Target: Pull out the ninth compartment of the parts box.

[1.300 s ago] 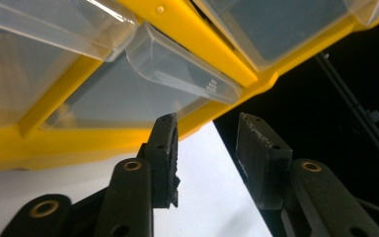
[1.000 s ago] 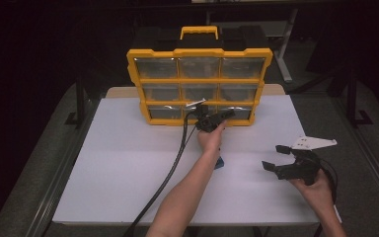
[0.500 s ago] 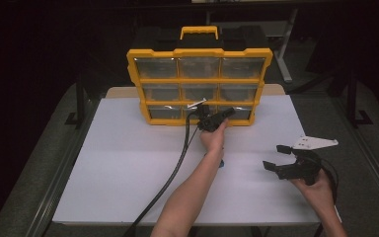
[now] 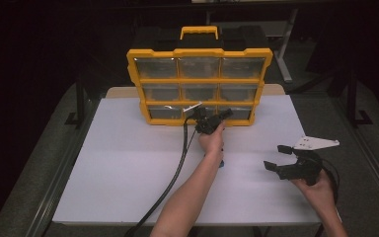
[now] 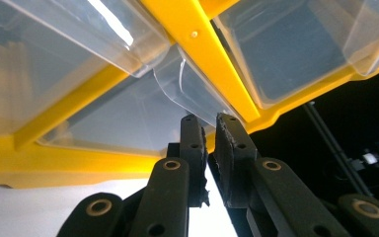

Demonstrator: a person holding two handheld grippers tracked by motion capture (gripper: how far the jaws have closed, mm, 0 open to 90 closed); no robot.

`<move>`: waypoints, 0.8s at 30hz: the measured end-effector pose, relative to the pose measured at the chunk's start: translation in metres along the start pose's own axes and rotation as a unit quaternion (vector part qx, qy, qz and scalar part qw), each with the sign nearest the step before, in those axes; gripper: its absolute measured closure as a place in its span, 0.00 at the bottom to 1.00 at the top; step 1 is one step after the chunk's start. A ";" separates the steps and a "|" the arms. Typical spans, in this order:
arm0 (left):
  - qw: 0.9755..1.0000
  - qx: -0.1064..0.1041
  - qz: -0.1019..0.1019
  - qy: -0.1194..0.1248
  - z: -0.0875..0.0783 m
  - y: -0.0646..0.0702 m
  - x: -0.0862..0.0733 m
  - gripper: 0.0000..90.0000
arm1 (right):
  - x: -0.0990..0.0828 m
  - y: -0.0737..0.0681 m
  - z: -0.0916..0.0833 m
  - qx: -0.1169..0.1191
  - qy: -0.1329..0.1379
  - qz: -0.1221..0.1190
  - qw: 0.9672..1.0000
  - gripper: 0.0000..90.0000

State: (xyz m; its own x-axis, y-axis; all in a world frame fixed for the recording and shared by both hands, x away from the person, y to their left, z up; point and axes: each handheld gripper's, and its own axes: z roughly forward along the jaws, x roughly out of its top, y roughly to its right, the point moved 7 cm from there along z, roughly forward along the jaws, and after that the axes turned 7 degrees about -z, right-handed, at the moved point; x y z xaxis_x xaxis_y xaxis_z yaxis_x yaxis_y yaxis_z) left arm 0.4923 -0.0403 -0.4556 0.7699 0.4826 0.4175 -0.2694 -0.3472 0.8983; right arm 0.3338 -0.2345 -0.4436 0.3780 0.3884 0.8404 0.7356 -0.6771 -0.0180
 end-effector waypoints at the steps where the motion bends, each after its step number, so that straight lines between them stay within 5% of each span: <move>1: 1.000 -0.001 -0.001 -0.001 0.000 0.000 -0.001 0.90 | 0.000 0.000 0.001 0.000 0.000 -0.001 1.000 0.16; 24: 0.999 -0.013 0.005 -0.034 -0.022 0.009 -0.023 0.90 | -0.005 -0.001 0.005 -0.002 -0.014 -0.005 1.000 0.16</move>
State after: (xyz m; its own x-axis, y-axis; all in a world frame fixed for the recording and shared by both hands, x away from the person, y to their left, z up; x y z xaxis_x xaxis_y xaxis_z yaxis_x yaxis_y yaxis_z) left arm 0.4597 -0.0363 -0.4542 0.8042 0.4230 0.4177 -0.2920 -0.3309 0.8973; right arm 0.3336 -0.2324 -0.4509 0.3866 0.4125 0.8249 0.7369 -0.6760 -0.0073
